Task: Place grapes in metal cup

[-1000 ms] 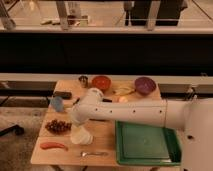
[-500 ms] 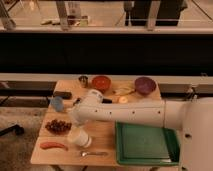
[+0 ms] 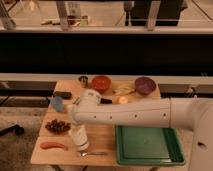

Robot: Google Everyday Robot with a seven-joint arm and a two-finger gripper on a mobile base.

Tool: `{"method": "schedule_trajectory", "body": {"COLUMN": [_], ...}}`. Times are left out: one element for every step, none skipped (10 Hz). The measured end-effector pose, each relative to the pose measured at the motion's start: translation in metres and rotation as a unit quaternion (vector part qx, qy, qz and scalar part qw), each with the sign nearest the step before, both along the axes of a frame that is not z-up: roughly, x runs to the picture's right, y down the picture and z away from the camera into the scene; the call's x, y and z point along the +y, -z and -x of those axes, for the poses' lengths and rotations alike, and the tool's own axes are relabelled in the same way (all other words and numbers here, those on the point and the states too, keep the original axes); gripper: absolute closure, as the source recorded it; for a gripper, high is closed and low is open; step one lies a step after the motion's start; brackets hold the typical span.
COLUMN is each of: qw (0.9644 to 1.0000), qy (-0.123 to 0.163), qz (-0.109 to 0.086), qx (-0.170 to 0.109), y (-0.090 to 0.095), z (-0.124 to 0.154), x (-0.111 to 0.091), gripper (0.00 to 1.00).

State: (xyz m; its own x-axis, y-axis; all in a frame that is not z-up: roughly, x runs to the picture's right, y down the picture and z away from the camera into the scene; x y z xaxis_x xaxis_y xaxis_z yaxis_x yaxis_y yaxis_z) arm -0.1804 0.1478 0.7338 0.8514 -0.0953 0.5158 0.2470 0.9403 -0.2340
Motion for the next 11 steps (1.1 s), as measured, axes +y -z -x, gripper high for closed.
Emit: {"method": "schedule_trajectory", "body": {"qw": [1.0, 1.0, 0.9999, 0.9998, 0.9995, 0.9992, 0.9987, 0.9983, 0.9978, 0.9973, 0.997], "qy": [0.0, 0.0, 0.003, 0.008, 0.014, 0.019, 0.027, 0.032, 0.039, 0.044, 0.048], "qz": [-0.002, -0.003, -0.003, 0.003, 0.009, 0.011, 0.015, 0.017, 0.02, 0.024, 0.028], "qx": [-0.002, -0.003, -0.01, -0.02, -0.029, -0.034, -0.041, -0.046, -0.05, -0.054, -0.055], "y": [0.001, 0.002, 0.002, 0.002, 0.002, 0.001, 0.001, 0.002, 0.002, 0.003, 0.003], "z": [0.001, 0.0, 0.005, 0.013, 0.023, 0.029, 0.038, 0.044, 0.05, 0.057, 0.063], "x": [0.0, 0.0, 0.001, 0.005, 0.008, 0.009, 0.012, 0.013, 0.014, 0.014, 0.014], "gripper": [0.2, 0.2, 0.2, 0.2, 0.2, 0.2, 0.2, 0.2, 0.2, 0.2, 0.2]}}
